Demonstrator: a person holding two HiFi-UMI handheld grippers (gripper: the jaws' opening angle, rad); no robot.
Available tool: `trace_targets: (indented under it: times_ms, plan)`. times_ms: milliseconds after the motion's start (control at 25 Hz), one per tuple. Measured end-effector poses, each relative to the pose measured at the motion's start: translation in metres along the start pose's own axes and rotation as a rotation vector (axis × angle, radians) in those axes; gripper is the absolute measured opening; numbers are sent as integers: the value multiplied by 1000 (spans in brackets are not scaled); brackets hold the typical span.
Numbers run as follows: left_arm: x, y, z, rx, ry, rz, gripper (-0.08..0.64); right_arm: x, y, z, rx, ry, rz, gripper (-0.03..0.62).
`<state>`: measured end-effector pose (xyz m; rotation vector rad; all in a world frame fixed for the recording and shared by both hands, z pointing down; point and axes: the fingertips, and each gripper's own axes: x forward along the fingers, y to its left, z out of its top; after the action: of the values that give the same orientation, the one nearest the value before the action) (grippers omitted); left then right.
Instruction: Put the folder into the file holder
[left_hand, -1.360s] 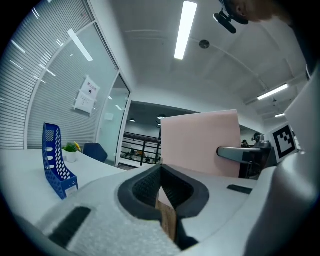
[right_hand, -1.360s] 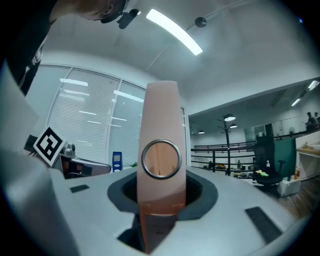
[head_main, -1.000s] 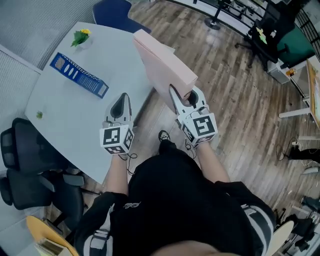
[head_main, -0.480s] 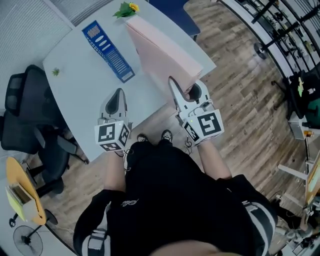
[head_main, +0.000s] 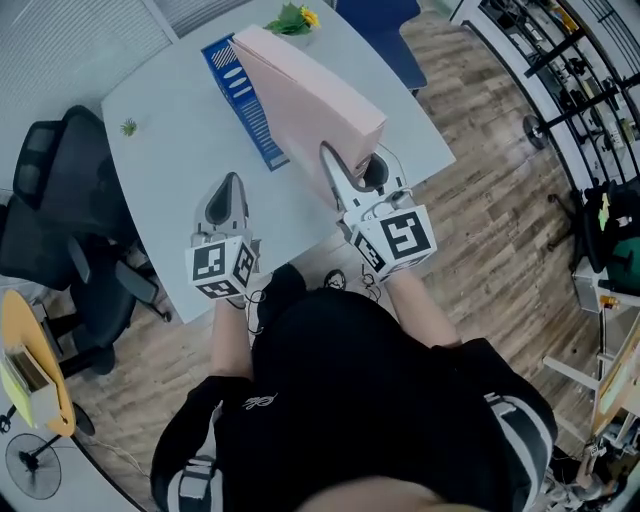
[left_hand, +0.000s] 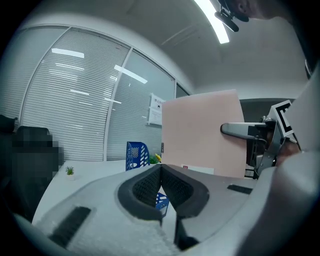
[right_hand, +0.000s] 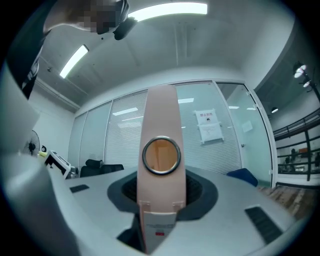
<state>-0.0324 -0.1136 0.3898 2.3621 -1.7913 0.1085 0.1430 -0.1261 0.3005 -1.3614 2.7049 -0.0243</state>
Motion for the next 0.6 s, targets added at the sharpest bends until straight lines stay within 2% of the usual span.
trace_targets:
  times_ms: [200,600]
  plan:
    - [11,34,5,-24,-11,16,5,38,13,-11,-11,33,7,135]
    - [36,75,-9,-82,16,-12,5,100,28,-42,-38,120,-57,140]
